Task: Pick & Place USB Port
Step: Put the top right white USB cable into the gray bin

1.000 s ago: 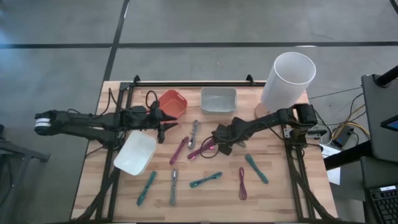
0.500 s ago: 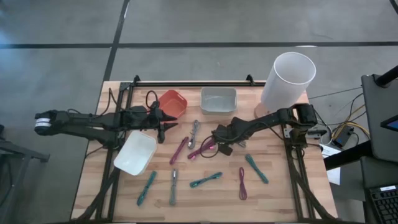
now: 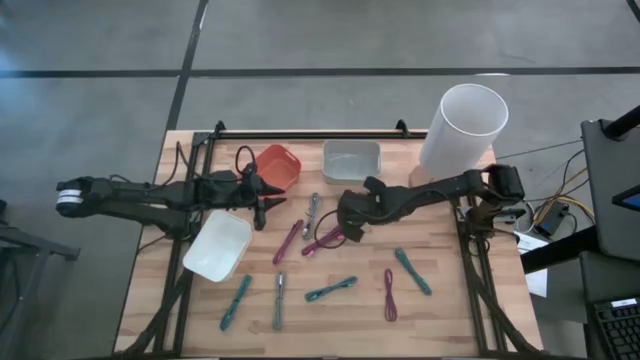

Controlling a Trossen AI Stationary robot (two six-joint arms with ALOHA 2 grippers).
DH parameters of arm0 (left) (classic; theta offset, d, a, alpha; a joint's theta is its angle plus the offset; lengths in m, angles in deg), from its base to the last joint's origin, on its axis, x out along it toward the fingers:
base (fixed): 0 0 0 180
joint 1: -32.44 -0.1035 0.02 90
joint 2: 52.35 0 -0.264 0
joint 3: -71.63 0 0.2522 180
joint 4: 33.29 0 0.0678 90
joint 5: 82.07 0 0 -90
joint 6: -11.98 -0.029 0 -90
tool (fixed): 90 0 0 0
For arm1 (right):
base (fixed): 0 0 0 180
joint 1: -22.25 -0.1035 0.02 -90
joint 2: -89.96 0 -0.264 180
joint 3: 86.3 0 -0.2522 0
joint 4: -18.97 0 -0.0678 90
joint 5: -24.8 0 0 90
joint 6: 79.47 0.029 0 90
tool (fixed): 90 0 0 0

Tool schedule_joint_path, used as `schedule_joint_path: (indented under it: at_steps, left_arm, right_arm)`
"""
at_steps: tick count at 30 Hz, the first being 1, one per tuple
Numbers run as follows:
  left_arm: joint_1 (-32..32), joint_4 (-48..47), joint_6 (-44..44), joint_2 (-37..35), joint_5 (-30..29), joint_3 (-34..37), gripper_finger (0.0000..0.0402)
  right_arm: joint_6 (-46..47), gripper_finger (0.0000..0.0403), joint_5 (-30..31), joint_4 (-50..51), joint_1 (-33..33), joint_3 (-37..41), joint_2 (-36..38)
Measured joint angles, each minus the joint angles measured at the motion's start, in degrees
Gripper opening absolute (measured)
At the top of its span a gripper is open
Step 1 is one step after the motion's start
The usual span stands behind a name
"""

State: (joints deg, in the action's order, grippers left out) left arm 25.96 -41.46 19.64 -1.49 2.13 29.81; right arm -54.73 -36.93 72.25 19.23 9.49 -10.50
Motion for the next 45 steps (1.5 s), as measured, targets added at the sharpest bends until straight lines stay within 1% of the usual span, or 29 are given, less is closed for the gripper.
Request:
schedule_joint_path:
  at_steps: [4,7,10,13,24,28,31,36,40,45]
  left_arm:
    - [0.0,0.0,0.0,0.1,0.0,0.0,0.0115]
    - [0.0,0.0,0.0,0.1,0.0,0.0,0.0115]
    - [0.0,0.0,0.1,0.4,0.0,0.0,0.0115]
    - [0.0,0.0,0.1,0.6,0.0,0.0,0.0115]
    - [0.0,0.0,0.1,0.7,0.0,0.1,0.0115]
    - [0.0,0.0,0.1,0.7,0.0,0.1,0.0115]
    - [0.0,0.0,0.1,0.7,0.0,0.1,0.0115]
    - [0.0,0.0,0.1,0.7,0.0,0.1,0.0115]
    - [0.0,0.0,0.1,0.7,0.0,0.1,0.0115]
    - [0.0,0.0,0.1,0.7,0.0,0.1,0.0115]
  right_arm:
    - [-8.1,0.0015,8.8,-4.7,0.2,-2.3,0.1]
    - [-15.5,0.0015,12.1,-10.9,1.2,-3.1,0.1]
    - [-20.4,0.0018,12.3,-15.4,2.9,-3.1,0.0]
    - [-22.1,0.0018,12.3,-17.8,4.8,-2.6,0.0]
    - [-21.8,0.0019,12.5,-22.7,10.8,0.8,-0.1]
    - [-21.8,0.002,12.4,-22.9,12.2,2.8,-0.1]
    - [-22.2,0.002,12.4,-26.0,13.3,5.0,-0.1]
    - [-28.2,0.002,12.4,-34.0,14.4,8.7,-0.1]
    - [-33.2,0.002,12.4,-39.8,14.3,9.7,-0.1]
    - [-35.1,0.002,12.3,-42.1,15.1,10.4,-0.1]
